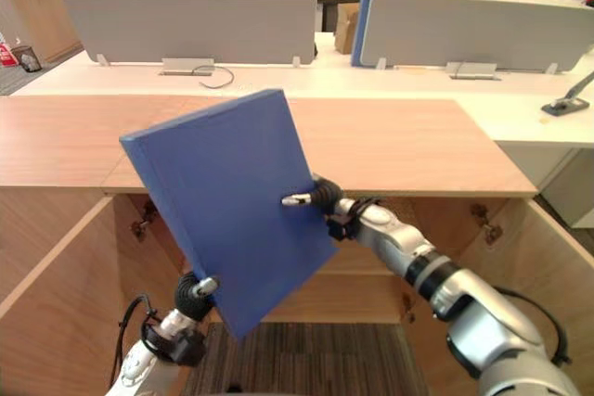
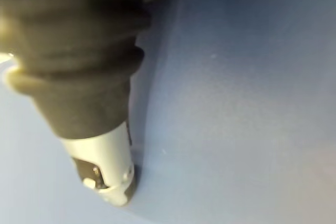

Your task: Walk over to the cabinet, pick up the folder, carry it to the office cabinet, place the folder inside the office cabinet, then close the office cabinet door

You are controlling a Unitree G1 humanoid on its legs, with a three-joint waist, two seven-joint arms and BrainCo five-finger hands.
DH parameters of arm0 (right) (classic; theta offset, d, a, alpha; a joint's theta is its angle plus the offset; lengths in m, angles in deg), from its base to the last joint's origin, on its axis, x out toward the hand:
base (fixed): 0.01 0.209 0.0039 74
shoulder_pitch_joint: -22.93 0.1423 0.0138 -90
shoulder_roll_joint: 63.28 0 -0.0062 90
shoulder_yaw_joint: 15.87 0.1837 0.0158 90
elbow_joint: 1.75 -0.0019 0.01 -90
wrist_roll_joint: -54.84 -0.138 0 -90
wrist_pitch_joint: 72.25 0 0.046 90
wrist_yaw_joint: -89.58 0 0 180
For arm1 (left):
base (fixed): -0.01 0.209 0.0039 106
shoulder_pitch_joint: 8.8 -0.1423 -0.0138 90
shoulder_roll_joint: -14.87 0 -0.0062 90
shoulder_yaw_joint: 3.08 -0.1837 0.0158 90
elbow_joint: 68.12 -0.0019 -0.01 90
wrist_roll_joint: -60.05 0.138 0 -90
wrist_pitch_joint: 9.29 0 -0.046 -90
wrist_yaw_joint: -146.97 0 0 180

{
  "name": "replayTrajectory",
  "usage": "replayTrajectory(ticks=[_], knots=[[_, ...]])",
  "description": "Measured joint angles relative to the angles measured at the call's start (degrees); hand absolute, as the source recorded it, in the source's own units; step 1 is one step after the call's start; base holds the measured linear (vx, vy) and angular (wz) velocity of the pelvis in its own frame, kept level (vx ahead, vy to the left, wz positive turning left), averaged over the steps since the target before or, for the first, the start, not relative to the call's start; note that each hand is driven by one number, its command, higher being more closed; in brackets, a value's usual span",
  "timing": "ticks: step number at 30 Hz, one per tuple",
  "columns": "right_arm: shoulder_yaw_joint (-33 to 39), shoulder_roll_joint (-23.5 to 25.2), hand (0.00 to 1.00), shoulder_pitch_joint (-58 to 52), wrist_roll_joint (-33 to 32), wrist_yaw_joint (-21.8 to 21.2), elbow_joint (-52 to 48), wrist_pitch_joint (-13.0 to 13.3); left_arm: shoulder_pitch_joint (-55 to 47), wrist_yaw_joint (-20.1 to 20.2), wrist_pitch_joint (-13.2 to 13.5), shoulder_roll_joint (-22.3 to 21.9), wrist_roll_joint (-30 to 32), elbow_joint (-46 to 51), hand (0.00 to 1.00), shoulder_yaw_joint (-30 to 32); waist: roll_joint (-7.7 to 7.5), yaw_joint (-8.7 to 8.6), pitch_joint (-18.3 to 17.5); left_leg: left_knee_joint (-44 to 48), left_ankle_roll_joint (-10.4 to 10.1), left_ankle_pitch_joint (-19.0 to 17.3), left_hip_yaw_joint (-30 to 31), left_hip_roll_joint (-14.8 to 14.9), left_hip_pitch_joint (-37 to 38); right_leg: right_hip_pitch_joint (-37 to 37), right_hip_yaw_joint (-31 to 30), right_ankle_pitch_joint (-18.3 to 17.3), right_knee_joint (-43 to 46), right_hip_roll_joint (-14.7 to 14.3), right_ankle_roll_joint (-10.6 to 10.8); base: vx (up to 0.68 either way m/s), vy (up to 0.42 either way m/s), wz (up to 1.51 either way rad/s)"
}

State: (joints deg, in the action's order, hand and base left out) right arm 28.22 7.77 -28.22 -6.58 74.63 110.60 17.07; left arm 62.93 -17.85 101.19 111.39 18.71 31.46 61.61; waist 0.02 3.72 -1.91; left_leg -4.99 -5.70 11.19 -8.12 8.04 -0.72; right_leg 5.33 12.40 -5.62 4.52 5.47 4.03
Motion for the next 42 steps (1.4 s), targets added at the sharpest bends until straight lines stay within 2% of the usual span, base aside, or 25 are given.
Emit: replayTrajectory(ticks=[5, 10, 11, 14, 17, 19, 20, 22, 25, 29, 35, 37, 38, 42], knots=[[8.4, 2.2, 1.00, -5.8, 1.7, -0.7, -0.4, 0.1, -0.1, 0.0, -4.5, -4.4, -0.8, -6.7, 0.00, 2.6, 0.03, -0.34, 0.0, 0.0, 0.0, 0.0, -0.1, 0.3, 0.0, -0.1, -0.2, 0.0, -0.1, -0.3, 0.0, 0.00, 0.002, -0.01], [16.3, 4.8, 1.00, -9.0, 1.7, -0.7, -3.1, 0.9, -1.0, -0.1, -7.8, -6.1, -0.2, -11.2, 0.00, 4.9, 0.07, -1.14, 0.1, 0.0, -0.2, -0.2, -0.6, 0.4, 0.2, -0.4, -0.8, 0.1, 0.0, -0.3, -0.1, -0.01, 0.014, -0.07], [20.8, 6.5, 1.00, -10.1, 1.6, -0.6, -5.5, 2.5, -2.0, -0.3, -9.2, -6.9, 0.9, -13.4, 0.00, 5.6, 0.11, -1.30, 0.1, 0.0, -0.2, -0.3, -1.0, 0.4, 0.5, -0.4, -1.2, 0.1, 0.0, -0.3, -0.1, 0.00, 0.015, -0.13], [29.1, 9.4, 1.00, -11.3, -0.6, -0.7, -12.9, 5.3, -3.3, -1.8, -11.9, -9.1, 2.3, -19.0, 0.00, 7.2, 0.14, -1.92, 0.1, 0.0, -0.3, -0.6, -1.4, 0.5, 0.8, -0.3, -1.6, 0.1, -0.1, -0.3, -0.1, 0.00, 0.013, -0.09], [35.8, 11.3, 1.00, -13.1, 0.3, -0.3, -19.0, 7.9, -3.4, -2.5, -12.3, -10.7, 3.7, -22.2, 0.00, 9.9, 0.10, -2.23, 0.1, 0.0, -0.3, -0.8, -1.5, 0.5, 0.8, -0.3, -1.7, 0.1, -0.1, -0.3, -0.1, 0.00, 0.000, 0.00], [43.0, 14.3, 1.00, -16.7, 6.3, 2.0, -25.3, 10.6, -3.3, -3.3, -12.3, -13.2, 6.1, -24.8, 0.00, 15.5, 0.10, -2.88, 0.1, 0.0, -0.3, -0.8, -1.6, 0.3, 0.8, -0.3, -1.8, 0.1, -0.2, -0.2, -0.1, 0.00, 0.000, 0.00], [44.3, 14.9, 1.00, -17.6, 8.2, 2.8, -26.5, 11.2, -3.2, -3.7, -12.3, -13.8, 6.8, -25.5, 0.00, 16.9, 0.10, -3.05, 0.1, 0.0, -0.3, -0.8, -1.6, 0.3, 0.9, -0.3, -1.8, 0.1, -0.2, -0.2, -0.1, 0.00, 0.000, 0.00], [48.0, 17.4, 1.00, -20.5, 17.8, 6.5, -31.8, 13.0, -2.4, -4.9, -12.3, -15.0, 10.1, -29.3, 0.00, 21.2, 0.13, -3.83, 0.1, 0.0, -0.2, -0.8, -1.6, 0.3, 0.9, -0.3, -1.8, 0.1, -0.3, -0.2, -0.1, 0.00, 0.000, 0.00], [49.1, 19.3, 1.00, -21.8, 29.9, 10.0, -35.9, 13.9, -1.3, -6.1, -12.3, -16.1, 12.8, -33.8, 0.00, 23.7, 0.12, -4.58, 0.1, 0.0, -0.2, -0.9, -1.8, 0.3, 1.0, -0.3, -1.9, 0.1, -0.3, -0.2, -0.1, 0.00, 0.003, -0.01], [46.4, 21.7, 1.00, -22.4, 44.1, 11.6, -41.0, 14.1, 0.7, -7.4, -12.6, -18.0, 15.6, -41.9, 0.00, 28.0, -0.03, -4.36, 0.1, 0.0, -0.2, -1.1, -2.0, 0.3, 1.2, -0.1, -2.0, 0.4, -0.9, -0.2, -0.1, -0.01, 0.014, -0.03], [39.2, 21.6, 1.00, -24.2, 54.7, 11.5, -43.0, 14.4, 1.1, -9.3, -12.8, -17.6, 19.5, -53.3, 0.00, 31.4, -0.57, -4.20, 0.4, 0.0, -0.6, -1.9, -2.7, 0.3, 2.3, 1.0, -3.0, 0.6, -1.8, -0.2, -0.1, 0.01, 0.016, -0.07], [36.2, 20.2, 1.00, -24.7, 58.4, 10.8, -43.0, 14.7, 1.1, -9.3, -12.9, -17.7, 20.5, -56.8, 0.00, 32.2, -0.75, -4.27, 0.6, 0.0, -1.0, -2.3, -3.0, 0.4, 2.8, 1.4, -3.3, 0.6, -2.1, -0.2, -0.1, 0.02, 0.012, -0.09], [33.5, 18.0, 1.00, -25.1, 61.9, 9.9, -42.9, 14.9, 1.2, -9.4, -13.0, -17.7, 21.0, -58.3, 0.00, 33.4, -0.86, -4.27, 0.6, 0.0, -0.9, -2.4, -3.0, 0.4, 2.9, 1.5, -3.3, 0.6, -2.2, -0.2, -0.1, 0.00, 0.000, 0.00], [24.5, 9.8, 1.00, -25.1, 66.1, 6.1, -41.2, 15.7, 2.1, -9.7, -13.1, -17.1, 22.2, -62.0, 0.00, 36.0, -1.15, -4.31, 0.8, 0.0, -0.9, -2.4, -3.2, 0.4, 2.9, 1.5, -3.4, 0.6, -2.4, -0.2, -0.1, 0.00, 0.000, 0.00]])
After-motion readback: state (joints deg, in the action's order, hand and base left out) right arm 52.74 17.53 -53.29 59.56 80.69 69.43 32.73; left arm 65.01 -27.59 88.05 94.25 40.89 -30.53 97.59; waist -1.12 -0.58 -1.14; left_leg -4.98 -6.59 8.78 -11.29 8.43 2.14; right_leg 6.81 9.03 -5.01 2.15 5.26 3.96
